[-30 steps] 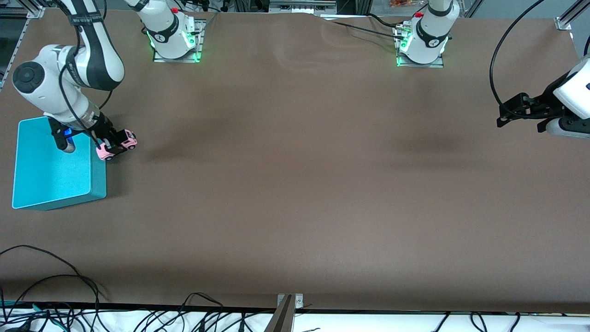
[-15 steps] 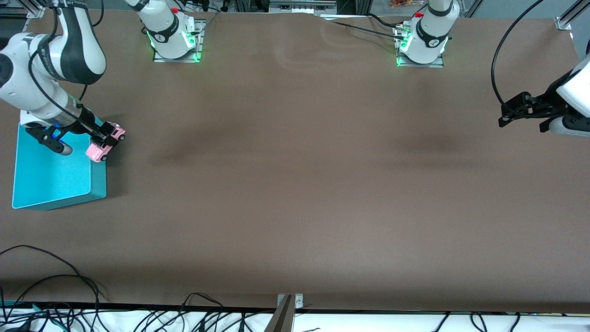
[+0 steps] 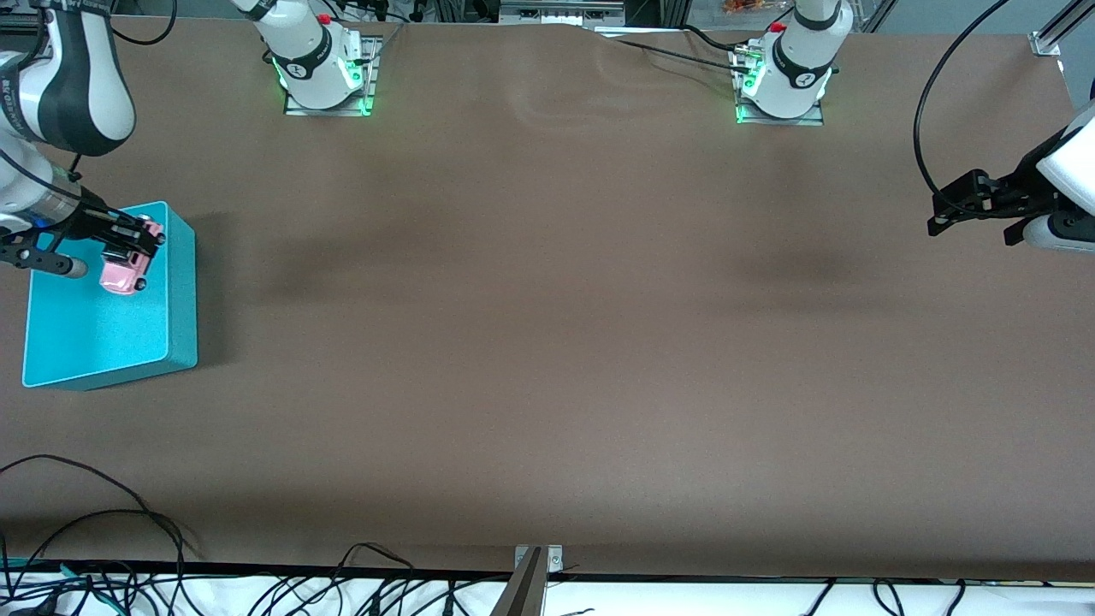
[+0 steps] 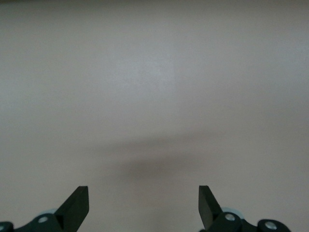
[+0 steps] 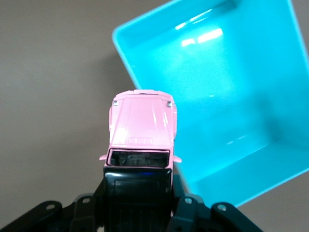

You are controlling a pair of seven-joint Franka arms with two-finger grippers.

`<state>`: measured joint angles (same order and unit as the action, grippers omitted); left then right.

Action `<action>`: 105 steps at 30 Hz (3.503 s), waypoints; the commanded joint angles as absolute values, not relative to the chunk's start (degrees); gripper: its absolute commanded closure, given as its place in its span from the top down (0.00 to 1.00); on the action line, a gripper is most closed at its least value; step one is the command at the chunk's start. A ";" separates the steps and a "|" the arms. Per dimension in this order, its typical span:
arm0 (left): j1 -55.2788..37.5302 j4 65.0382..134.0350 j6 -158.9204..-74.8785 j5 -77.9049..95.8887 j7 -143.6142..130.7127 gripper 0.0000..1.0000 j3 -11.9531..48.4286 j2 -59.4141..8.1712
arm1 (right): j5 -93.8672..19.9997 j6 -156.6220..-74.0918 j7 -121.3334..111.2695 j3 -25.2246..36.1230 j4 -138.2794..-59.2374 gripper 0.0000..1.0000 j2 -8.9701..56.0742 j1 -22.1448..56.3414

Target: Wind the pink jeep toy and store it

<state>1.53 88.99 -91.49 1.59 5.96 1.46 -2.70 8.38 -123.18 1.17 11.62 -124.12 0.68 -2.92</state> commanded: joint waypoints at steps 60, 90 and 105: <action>1.76 86.92 -90.18 1.05 5.98 1.00 1.58 -3.52 | 21.00 -130.34 -2.37 12.30 -124.89 0.00 14.94 -4.22; 2.20 85.70 -90.18 1.06 5.54 1.00 1.41 -3.60 | 20.92 -140.36 -1.67 12.39 -124.89 0.79 24.96 -11.43; 4.04 85.61 -90.18 1.23 6.15 1.00 1.49 -3.60 | 20.92 -134.40 -2.11 10.11 -124.63 1.00 18.64 -11.16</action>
<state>3.80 87.66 -91.49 1.59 5.96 1.14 -2.71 20.29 -138.77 -1.87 11.57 -124.74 23.06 -10.44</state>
